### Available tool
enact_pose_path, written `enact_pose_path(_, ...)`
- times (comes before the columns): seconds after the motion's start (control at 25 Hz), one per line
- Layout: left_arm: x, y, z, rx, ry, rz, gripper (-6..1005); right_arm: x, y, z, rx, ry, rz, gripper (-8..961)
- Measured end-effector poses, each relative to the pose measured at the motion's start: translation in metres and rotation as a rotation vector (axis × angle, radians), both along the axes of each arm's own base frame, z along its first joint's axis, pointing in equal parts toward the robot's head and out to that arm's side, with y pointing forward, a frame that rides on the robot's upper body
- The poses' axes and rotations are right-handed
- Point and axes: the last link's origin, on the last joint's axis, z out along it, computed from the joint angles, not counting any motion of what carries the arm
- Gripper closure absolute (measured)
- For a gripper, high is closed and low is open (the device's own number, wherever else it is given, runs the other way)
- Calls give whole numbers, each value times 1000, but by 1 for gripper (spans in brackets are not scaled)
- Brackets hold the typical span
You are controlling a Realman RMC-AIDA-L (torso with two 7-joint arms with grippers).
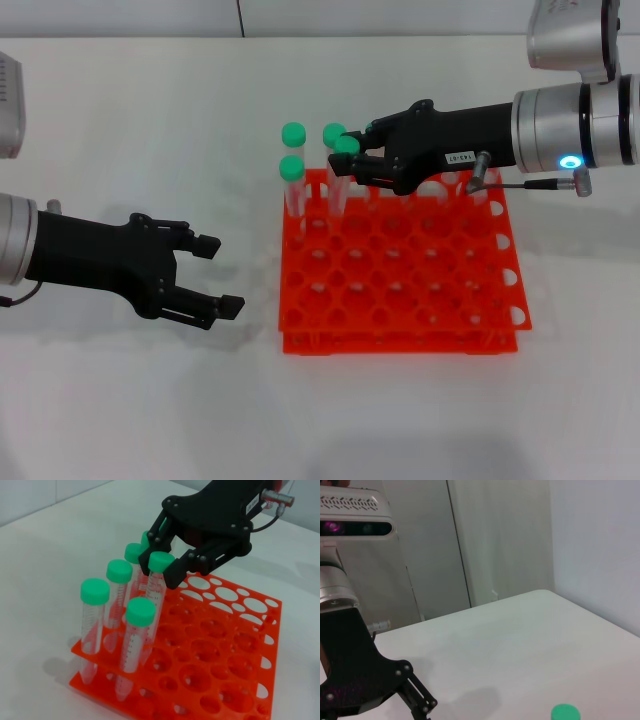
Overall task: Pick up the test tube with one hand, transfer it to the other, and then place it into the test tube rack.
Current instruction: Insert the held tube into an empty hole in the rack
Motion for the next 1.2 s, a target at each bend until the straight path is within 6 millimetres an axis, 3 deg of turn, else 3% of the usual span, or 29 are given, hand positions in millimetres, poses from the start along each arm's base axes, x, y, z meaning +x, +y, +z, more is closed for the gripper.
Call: enact_pose_path(1.2, 0, 0, 0, 0, 3, -1, 111, -4, 0, 1, -4, 5, 14, 645)
